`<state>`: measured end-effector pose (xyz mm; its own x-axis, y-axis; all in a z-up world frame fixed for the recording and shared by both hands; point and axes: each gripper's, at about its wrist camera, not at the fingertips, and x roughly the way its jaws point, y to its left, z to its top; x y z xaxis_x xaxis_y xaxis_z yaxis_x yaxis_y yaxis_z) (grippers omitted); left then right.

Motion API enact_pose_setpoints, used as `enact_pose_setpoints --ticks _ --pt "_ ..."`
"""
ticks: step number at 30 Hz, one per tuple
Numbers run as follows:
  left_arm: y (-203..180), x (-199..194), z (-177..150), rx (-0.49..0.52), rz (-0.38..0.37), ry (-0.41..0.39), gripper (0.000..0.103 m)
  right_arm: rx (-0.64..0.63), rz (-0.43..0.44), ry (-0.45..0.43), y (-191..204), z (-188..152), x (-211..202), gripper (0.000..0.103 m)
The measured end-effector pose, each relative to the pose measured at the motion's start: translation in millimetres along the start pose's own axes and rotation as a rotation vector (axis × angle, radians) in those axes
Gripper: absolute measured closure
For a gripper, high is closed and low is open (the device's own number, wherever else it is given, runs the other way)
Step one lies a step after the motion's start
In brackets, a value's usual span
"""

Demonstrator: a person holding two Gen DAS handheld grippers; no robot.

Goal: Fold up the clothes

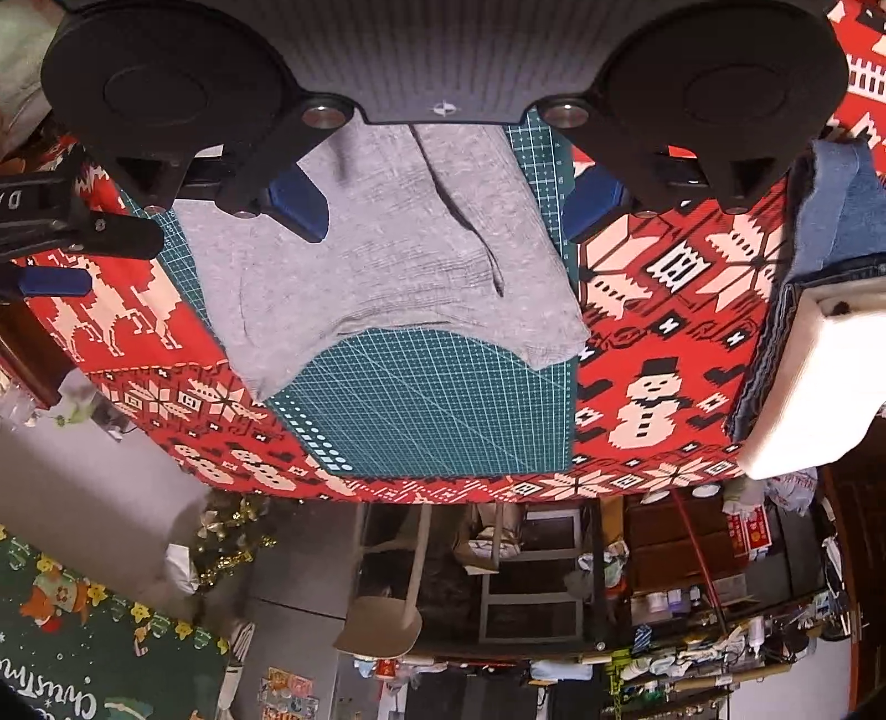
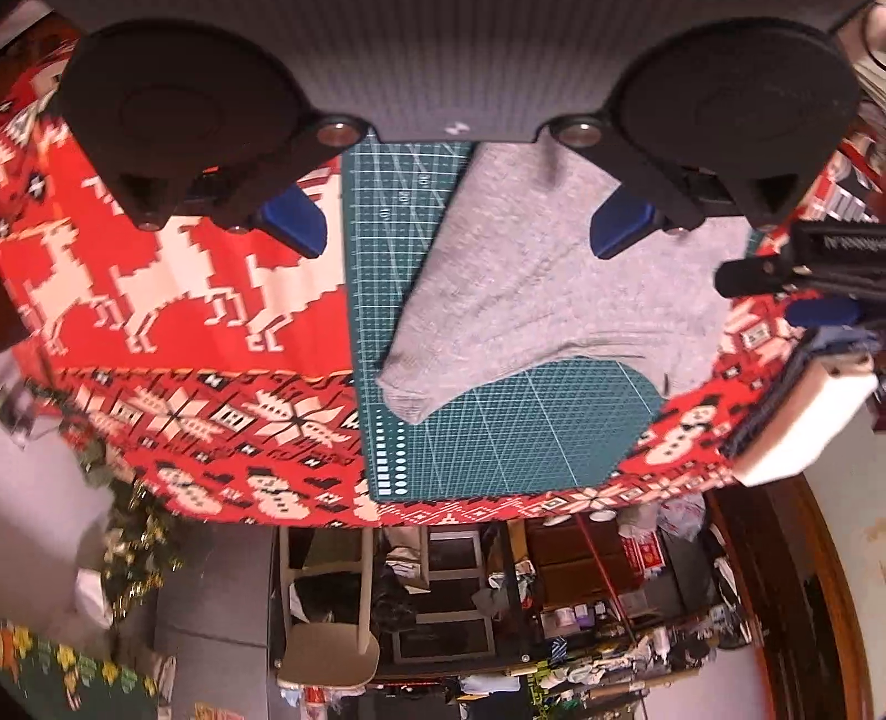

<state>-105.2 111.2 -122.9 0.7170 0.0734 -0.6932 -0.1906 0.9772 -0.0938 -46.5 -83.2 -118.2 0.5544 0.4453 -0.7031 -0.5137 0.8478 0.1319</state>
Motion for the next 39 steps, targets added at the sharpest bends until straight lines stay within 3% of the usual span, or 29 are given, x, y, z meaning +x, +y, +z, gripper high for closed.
enact_pose_setpoints --ticks 4,9,14,20,25,28,30,31,33,36,37,39 --pt "7 4 2 -0.028 -0.057 0.019 0.011 0.051 -0.043 -0.055 -7 0 -2 0.001" --pt "10 2 4 -0.065 -0.069 -0.033 0.011 0.05 -0.109 -0.114 -12 4 1 0.001" --pt "18 6 9 -0.12 -0.114 -0.054 0.013 -0.05 -0.07 -0.082 -8 7 12 0.001" --pt "21 17 14 -0.096 -0.111 -0.056 0.042 -0.048 -0.045 -0.166 -10 7 13 0.001" --pt "22 28 16 -0.046 -0.081 -0.062 0.053 -0.032 0.022 -0.177 -15 17 17 0.002" --pt "25 37 18 -0.03 -0.072 -0.048 0.065 -0.028 0.057 -0.166 -16 23 24 0.02" --pt "28 42 19 -0.027 -0.072 -0.038 0.069 -0.027 0.067 -0.143 -15 27 33 0.045" --pt "30 44 20 -0.027 -0.072 -0.033 0.072 -0.024 0.067 -0.124 -16 29 39 0.051" --pt "33 49 21 -0.026 -0.073 -0.023 0.076 -0.016 0.072 -0.096 -17 33 50 0.083" --pt "37 55 23 -0.024 -0.081 -0.013 0.086 -0.012 0.083 -0.079 -18 40 66 0.089" --pt "37 56 22 -0.025 -0.083 -0.012 0.096 -0.017 0.084 -0.079 -17 42 70 0.09" --pt "39 59 21 -0.028 -0.086 -0.011 0.101 -0.031 0.081 -0.078 -16 47 78 0.093"
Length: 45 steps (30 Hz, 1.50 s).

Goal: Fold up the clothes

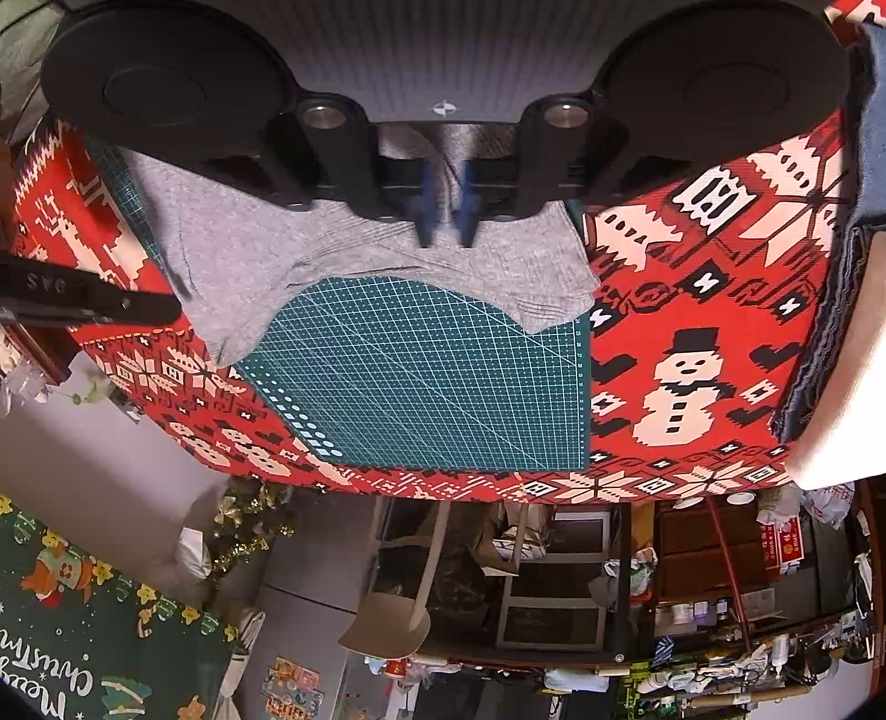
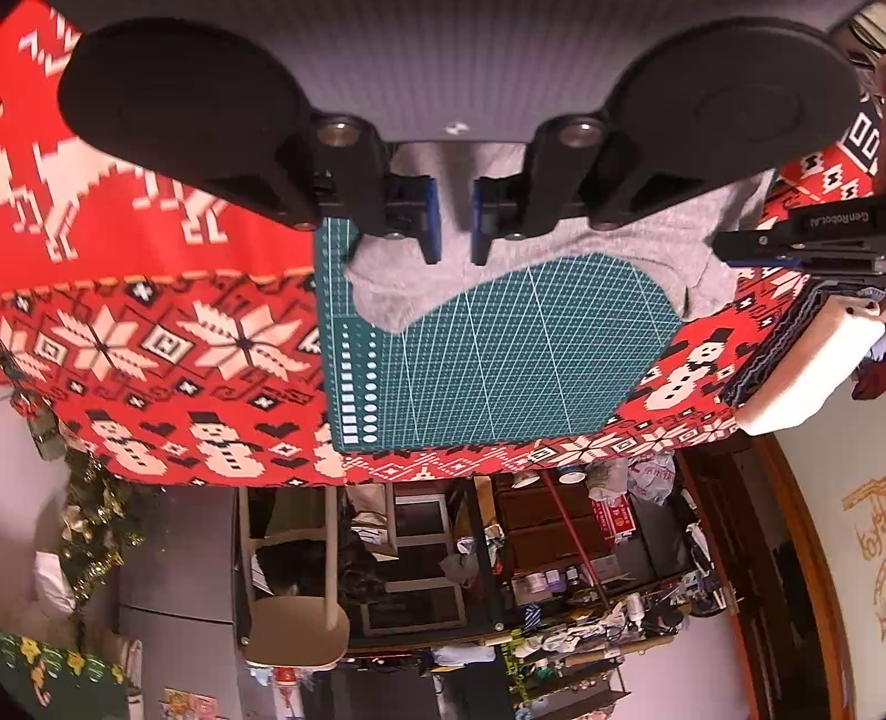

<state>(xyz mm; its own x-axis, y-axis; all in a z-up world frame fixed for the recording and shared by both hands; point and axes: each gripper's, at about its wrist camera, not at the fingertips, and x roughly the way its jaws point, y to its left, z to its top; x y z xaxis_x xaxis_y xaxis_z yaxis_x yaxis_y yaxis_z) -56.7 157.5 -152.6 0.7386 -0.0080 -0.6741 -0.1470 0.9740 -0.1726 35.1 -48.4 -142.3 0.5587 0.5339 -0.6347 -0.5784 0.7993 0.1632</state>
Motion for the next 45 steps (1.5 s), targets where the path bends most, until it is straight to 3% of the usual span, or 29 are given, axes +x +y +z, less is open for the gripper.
enact_pose_setpoints --ticks 8,12,25,27,32,36,39,45 --pt "9 -19 5 -0.077 0.022 -0.065 0.102 -0.021 -0.026 0.041 -1 11 40 0.098" --pt "16 -11 4 -0.086 0.05 -0.025 0.101 -0.02 -0.031 0.059 -5 6 60 0.098" --pt "16 -1 -3 -0.07 0.062 0.017 0.101 0.047 -0.049 0.039 -29 3 47 0.097" --pt "16 0 -2 -0.07 0.061 0.021 0.101 0.045 -0.039 0.012 -28 5 37 0.097" --pt "15 1 -1 -0.07 0.064 0.025 0.099 0.005 0.036 0.05 -11 -3 27 0.096" --pt "11 1 -1 -0.05 0.074 0.024 0.099 -0.062 0.011 0.056 1 -15 31 0.096" --pt "9 -1 -1 -0.044 0.074 0.022 0.099 -0.039 0.014 0.051 1 -12 22 0.092" --pt "13 -11 0 -0.09 0.054 0.02 0.09 -0.069 0.032 0.081 13 -27 12 0.092"
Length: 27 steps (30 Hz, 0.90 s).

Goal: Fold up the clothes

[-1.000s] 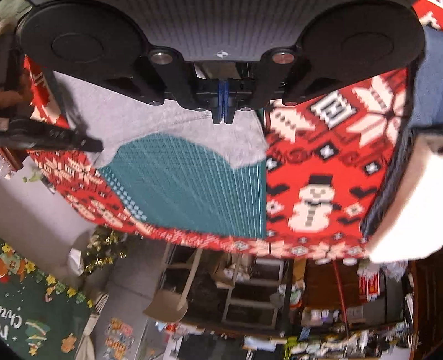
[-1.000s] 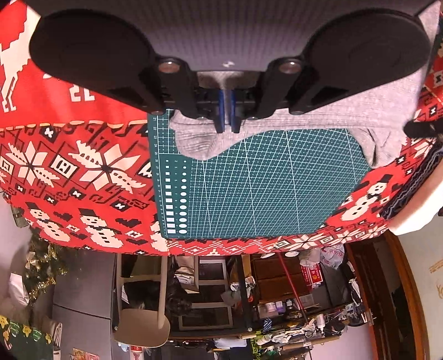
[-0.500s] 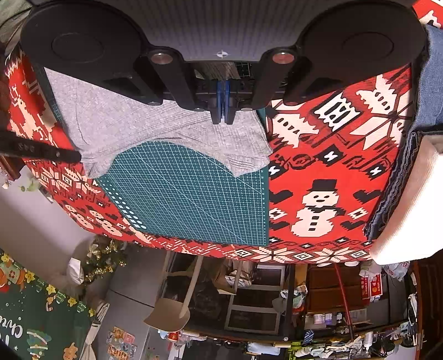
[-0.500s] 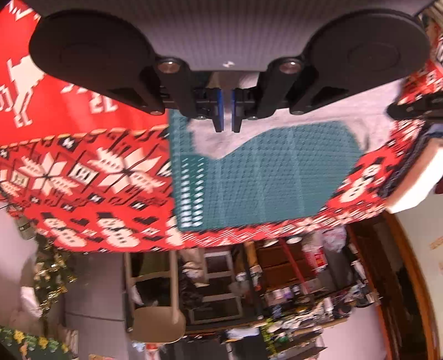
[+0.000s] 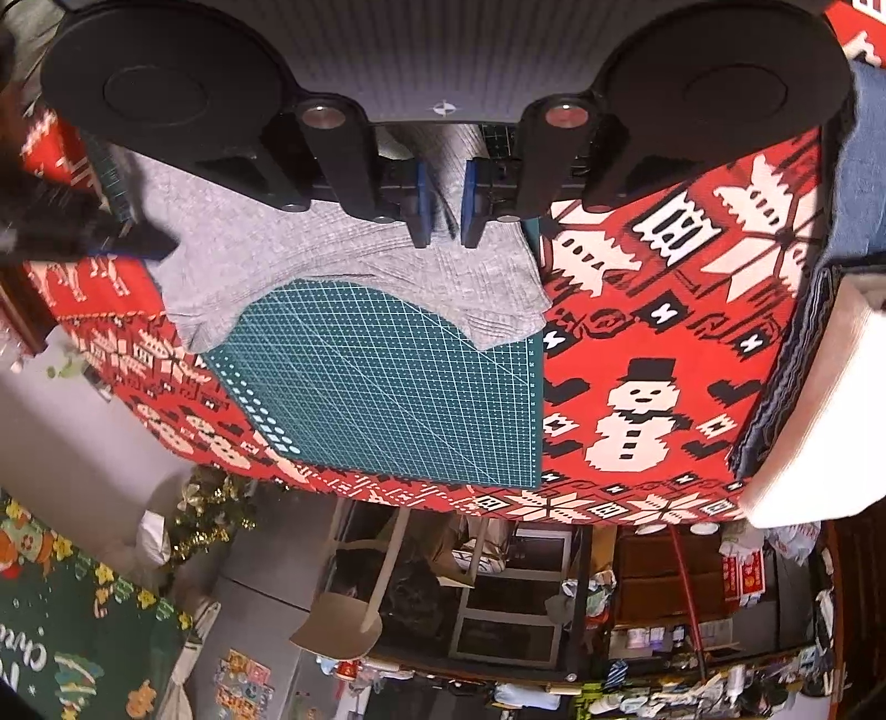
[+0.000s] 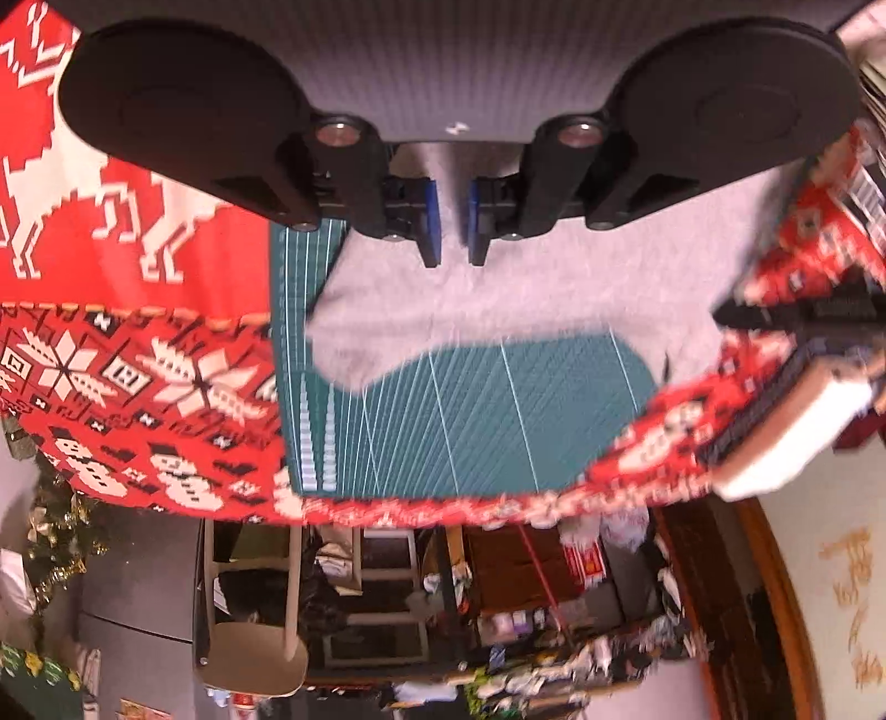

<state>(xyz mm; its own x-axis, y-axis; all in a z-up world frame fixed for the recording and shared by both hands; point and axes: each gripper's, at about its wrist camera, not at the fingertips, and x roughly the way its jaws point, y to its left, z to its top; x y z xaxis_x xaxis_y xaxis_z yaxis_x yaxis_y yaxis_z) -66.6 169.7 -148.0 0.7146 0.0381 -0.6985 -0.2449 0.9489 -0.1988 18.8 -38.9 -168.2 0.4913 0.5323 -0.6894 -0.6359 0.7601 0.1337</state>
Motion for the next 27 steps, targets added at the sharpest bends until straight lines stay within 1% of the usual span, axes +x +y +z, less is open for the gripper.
enact_pose_setpoints --ticks 3,5,7,10,12,15,17,18,20,21,23,27 --pt "-1 -8 0 0.006 0.011 -0.007 0.09 0.023 0.005 -0.018 2 1 -12 0.09" --pt "-1 -15 -1 0.009 0.008 -0.015 0.084 0.028 0.02 -0.029 3 2 -23 0.09" --pt "-3 -21 -4 0.01 0.001 -0.018 0.082 0.019 0.024 -0.008 6 -3 -28 0.09" --pt "-6 -30 -9 0.011 -0.01 -0.021 0.082 0.017 0.023 0.036 8 -14 -25 0.09" --pt "-11 -36 -13 0.021 -0.034 -0.02 0.082 0.029 0.029 0.026 6 -19 -25 0.09" --pt "-22 -45 -19 0.053 -0.072 -0.024 0.082 0.055 0.034 0.031 4 -15 -34 0.09" --pt "-31 -49 -24 0.079 -0.098 -0.022 0.082 0.053 0.052 0.016 7 -15 -45 0.09" --pt "-35 -49 -27 0.092 -0.117 -0.014 0.082 0.047 0.055 0.016 9 -16 -50 0.09" --pt "-43 -44 -32 0.113 -0.156 0.019 0.082 0.045 0.059 0.045 13 -24 -50 0.09" --pt "-46 -41 -35 0.131 -0.155 0.035 0.082 0.048 0.062 0.063 14 -28 -48 0.09" --pt "-54 -35 -41 0.176 -0.14 0.06 0.082 0.06 0.067 0.086 15 -36 -45 0.089" --pt "-61 -27 -53 0.235 -0.094 0.116 0.082 0.062 0.066 0.083 16 -43 -54 0.09"
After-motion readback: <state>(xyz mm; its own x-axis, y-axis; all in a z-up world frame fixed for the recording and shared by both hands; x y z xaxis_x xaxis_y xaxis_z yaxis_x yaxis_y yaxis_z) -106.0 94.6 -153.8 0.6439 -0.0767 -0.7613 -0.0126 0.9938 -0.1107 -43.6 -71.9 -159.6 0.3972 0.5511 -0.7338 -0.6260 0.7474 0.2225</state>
